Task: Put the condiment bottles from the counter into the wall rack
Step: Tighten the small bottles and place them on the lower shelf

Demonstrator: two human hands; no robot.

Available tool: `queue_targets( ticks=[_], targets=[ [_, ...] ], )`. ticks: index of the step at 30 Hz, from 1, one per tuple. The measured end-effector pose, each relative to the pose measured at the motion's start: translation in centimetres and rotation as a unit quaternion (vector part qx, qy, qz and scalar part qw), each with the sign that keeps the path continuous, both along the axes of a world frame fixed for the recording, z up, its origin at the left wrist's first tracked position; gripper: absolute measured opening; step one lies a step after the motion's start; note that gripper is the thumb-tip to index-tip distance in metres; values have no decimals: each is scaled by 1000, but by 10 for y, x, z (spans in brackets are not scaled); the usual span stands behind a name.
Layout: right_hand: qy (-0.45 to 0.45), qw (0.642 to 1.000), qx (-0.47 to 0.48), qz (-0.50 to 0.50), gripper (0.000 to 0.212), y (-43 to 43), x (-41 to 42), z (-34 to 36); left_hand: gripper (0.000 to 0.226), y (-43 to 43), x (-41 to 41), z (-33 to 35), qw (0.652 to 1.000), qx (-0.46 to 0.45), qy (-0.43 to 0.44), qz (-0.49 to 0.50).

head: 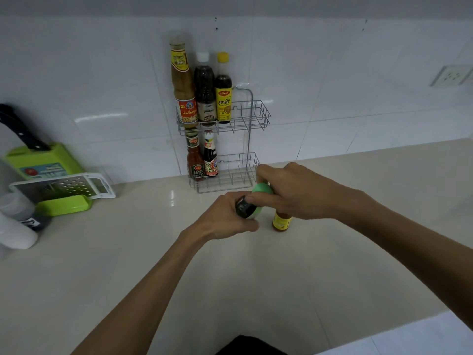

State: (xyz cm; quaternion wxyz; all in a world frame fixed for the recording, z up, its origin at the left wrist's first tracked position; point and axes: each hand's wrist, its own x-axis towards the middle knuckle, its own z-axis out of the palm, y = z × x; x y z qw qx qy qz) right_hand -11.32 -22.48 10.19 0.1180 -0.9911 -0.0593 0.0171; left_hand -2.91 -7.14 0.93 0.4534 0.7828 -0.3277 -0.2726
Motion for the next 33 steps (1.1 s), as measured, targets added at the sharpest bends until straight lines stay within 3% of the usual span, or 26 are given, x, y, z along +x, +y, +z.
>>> queue_targets(
  ticks=[3, 4, 8, 13, 15, 17, 21, 26, 33],
  targets=[
    [-65, 987, -129, -62, 63, 4, 1, -4, 29, -4, -4, 3, 1000, 18, -13, -13],
    [-62, 989, -122, -61, 63, 4, 0, -2, 30, -4, -4, 2, 1000, 20, -8, -12],
    [58, 994, 88, 7, 37, 2, -4, 5, 25, 3, 0, -1, 999, -5, 35, -9],
    [86, 996, 5, 15, 33, 1, -1, 2, 24, 6, -1, 1, 999, 37, 7, -30],
    [44, 998, -46, 25, 32, 5, -4, -1, 21, 7, -2, 0, 998, 28, 43, -46],
    [-57, 992, -88, 65, 28, 8, -6, -6, 18, 11, -2, 3, 993, 20, 72, -93],
    [-184, 970, -74, 141, 24, 12, -4, -11, 21, 16, -6, 20, 974, 0, 134, -181],
    [-282, 955, -54, 77, 22, 16, 5, -19, 17, 8, -12, 25, 997, -7, 39, -60],
    [-255, 966, -47, 7, 28, 8, 20, -44, 23, -13, -28, -4, 984, -42, -62, 164]
  ],
)
